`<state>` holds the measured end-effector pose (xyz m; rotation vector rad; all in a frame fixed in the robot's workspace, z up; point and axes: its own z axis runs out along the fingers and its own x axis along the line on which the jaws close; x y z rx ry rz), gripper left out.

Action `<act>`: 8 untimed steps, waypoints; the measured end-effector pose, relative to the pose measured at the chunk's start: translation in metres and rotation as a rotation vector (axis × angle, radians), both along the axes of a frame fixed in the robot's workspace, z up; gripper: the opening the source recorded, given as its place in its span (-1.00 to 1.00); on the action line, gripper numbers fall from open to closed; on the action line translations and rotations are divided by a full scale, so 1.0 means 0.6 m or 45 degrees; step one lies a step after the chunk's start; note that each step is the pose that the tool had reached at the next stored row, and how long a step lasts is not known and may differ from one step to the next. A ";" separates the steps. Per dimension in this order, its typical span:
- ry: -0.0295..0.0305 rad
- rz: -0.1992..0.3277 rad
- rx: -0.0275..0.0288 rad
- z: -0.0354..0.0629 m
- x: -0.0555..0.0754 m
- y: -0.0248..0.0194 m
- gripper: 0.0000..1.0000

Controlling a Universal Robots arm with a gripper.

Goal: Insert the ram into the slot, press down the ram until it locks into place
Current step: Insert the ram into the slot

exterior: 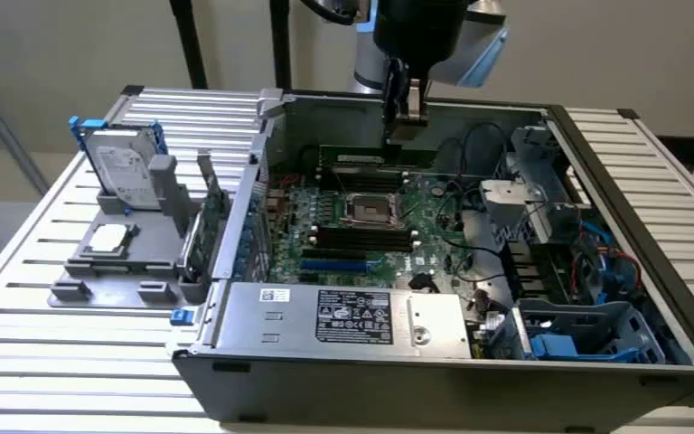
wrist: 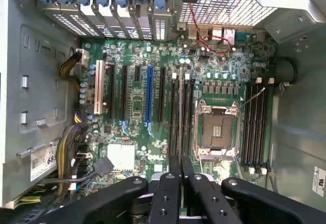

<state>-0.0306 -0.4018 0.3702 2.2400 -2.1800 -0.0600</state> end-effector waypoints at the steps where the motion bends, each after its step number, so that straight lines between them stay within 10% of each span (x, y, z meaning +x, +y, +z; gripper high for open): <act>1: 0.0000 0.000 0.0000 0.000 0.000 0.0000 -0.75; 8: 0.0000 0.000 0.0000 0.000 0.000 0.0000 -0.75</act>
